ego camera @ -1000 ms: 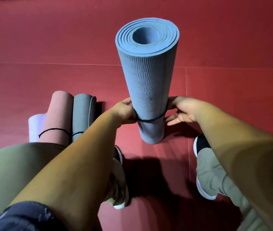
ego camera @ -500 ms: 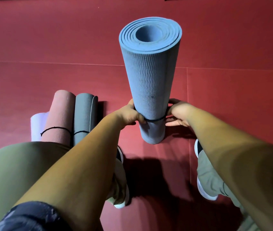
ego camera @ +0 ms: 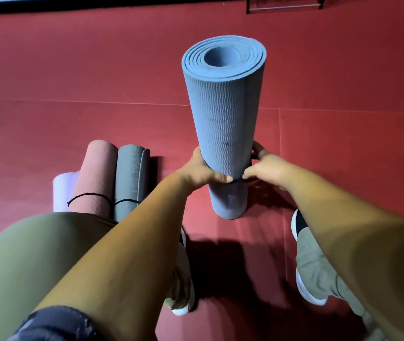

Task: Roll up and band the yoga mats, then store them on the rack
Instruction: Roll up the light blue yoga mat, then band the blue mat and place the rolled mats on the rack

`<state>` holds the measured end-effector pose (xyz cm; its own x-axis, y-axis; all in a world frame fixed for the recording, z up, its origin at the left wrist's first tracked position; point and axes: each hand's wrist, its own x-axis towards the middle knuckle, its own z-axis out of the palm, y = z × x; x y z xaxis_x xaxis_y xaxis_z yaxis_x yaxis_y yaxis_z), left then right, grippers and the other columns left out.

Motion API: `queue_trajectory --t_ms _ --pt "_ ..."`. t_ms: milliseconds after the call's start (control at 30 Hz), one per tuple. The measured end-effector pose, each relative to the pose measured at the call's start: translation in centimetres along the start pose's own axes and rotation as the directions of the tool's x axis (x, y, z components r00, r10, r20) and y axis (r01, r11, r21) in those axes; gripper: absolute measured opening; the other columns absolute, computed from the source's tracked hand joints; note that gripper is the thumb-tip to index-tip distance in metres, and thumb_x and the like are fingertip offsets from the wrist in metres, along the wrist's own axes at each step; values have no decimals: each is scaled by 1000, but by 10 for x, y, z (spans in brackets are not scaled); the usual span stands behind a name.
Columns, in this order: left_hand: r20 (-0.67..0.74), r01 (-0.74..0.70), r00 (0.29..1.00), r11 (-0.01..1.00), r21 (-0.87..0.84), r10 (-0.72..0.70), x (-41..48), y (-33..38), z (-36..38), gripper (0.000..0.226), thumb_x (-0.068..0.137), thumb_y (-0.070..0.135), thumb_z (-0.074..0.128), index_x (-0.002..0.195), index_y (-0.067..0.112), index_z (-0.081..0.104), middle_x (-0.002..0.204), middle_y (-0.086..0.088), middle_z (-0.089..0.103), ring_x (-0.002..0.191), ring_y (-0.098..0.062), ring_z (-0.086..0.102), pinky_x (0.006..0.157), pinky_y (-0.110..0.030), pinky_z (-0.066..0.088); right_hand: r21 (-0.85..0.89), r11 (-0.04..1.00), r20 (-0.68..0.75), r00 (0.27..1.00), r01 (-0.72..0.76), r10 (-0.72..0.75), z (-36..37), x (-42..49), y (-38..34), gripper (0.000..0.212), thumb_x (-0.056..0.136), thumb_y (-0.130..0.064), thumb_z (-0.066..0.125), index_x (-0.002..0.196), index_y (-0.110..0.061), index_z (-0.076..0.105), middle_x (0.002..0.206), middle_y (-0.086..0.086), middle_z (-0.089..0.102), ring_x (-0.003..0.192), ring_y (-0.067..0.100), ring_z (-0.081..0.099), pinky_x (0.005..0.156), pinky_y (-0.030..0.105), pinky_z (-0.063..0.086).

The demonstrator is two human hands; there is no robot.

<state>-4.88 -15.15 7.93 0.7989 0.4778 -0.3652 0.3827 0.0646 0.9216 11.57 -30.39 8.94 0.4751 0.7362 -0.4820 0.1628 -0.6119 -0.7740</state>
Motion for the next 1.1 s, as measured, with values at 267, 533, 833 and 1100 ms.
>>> queue_trajectory --t_ms 267,533,833,1100 --pt "-207 -188 961 982 -1 183 -19 45 -1 118 50 20 109 147 22 42 141 -2 66 131 -21 65 105 -53 57 110 994 19 999 27 -29 4 -24 -16 104 73 -13 92 157 -41 37 115 -13 74 101 9 70 77 25 56" --pt "-191 -322 932 946 -41 309 -101 161 -4 49 79 -5 87 117 21 69 111 -2 81 100 -19 79 71 -36 63 61 976 -71 977 208 -203 -40 -103 -89 101 87 -21 88 166 -35 27 138 -9 65 101 -2 65 69 5 45" --pt "-362 -412 879 876 -250 310 -197 270 -4 43 83 32 87 121 32 66 105 3 81 91 -29 76 71 -51 65 -471 863 -287 894 182 -345 -74 -213 -174 166 34 -85 90 165 -18 11 167 9 34 152 35 37 120 50 38" --pt "-377 -426 892 742 -518 249 -249 316 5 73 73 43 91 134 15 64 135 -17 68 116 -45 68 88 -74 56 -702 705 -384 781 100 -493 -106 -293 -230 131 44 -77 91 148 -26 30 156 3 44 136 41 49 104 54 50"
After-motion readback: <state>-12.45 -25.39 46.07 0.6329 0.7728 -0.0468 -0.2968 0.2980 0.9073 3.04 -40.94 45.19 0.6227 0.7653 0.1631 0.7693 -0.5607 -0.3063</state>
